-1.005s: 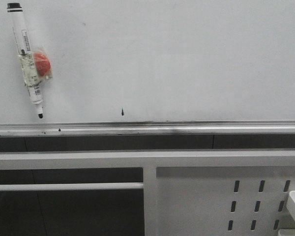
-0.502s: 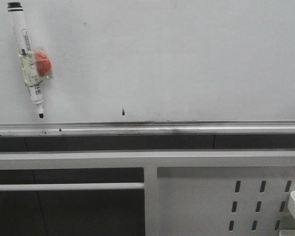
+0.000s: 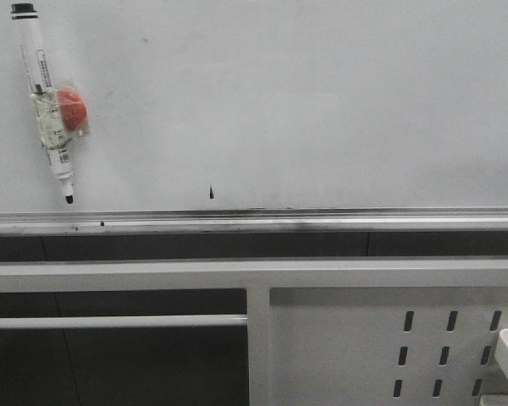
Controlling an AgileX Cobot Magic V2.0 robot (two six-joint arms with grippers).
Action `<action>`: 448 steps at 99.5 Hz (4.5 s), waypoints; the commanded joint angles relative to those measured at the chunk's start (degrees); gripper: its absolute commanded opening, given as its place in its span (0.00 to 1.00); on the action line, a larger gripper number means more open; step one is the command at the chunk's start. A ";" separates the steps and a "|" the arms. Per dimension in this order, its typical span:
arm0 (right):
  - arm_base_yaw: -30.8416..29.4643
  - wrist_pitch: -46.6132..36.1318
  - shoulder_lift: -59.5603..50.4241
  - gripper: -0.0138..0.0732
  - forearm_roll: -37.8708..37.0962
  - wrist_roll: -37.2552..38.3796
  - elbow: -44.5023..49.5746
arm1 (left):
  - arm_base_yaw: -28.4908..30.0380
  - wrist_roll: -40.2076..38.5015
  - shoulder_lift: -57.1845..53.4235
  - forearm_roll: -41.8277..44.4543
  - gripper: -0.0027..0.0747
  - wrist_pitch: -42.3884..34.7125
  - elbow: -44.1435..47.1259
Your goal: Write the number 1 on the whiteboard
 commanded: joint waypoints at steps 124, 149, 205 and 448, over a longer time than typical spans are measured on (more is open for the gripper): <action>22.73 30.19 39.43 0.10 -22.96 37.29 -22.55 | -0.54 -4.43 19.99 0.45 0.04 4.86 -22.92; 23.33 29.81 39.54 0.10 -25.41 37.29 -22.55 | -7.24 -4.43 19.99 -0.03 0.46 5.55 -22.92; 25.78 16.94 39.54 0.10 -36.13 37.29 -22.19 | -36.18 -4.43 29.72 -3.07 0.52 -5.24 -10.74; 25.91 7.97 39.54 0.10 -40.90 37.29 -22.54 | -35.56 -11.52 63.23 6.74 0.01 -40.24 -19.05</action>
